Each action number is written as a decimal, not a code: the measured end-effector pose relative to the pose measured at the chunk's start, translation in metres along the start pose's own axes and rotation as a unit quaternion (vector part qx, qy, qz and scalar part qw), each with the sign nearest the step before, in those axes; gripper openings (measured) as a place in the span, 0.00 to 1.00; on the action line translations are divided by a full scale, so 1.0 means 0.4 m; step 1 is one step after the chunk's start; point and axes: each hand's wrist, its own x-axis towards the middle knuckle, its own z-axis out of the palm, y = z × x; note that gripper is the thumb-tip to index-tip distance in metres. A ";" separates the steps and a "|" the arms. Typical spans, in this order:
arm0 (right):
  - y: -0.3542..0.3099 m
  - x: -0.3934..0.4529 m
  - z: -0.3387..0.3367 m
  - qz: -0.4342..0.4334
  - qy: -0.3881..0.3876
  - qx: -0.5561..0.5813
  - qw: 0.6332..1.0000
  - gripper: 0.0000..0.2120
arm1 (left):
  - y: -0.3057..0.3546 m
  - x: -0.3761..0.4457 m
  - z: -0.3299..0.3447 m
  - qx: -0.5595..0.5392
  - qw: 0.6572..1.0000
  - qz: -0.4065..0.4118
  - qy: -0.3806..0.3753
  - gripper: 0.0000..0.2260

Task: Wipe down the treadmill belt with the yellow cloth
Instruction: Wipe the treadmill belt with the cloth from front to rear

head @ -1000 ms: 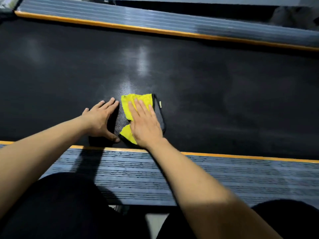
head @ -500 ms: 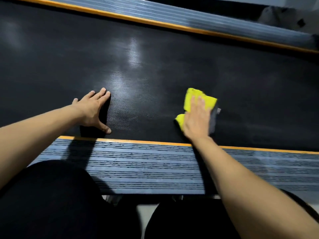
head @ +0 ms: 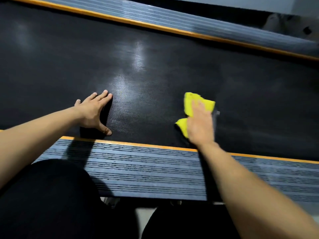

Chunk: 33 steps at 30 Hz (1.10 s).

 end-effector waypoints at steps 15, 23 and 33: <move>-0.500 -0.057 0.088 -0.176 -0.030 0.085 0.980 0.32 | 0.002 0.008 0.000 0.017 1.000 -0.001 -0.008 0.68; -0.286 -0.011 0.067 -0.123 -0.015 0.062 0.990 0.31 | -0.008 0.013 0.007 0.001 1.000 0.002 -0.008 0.68; -0.114 0.008 0.025 0.113 0.027 0.024 0.993 0.29 | 0.002 -0.015 -0.010 0.028 1.000 0.000 -0.005 0.67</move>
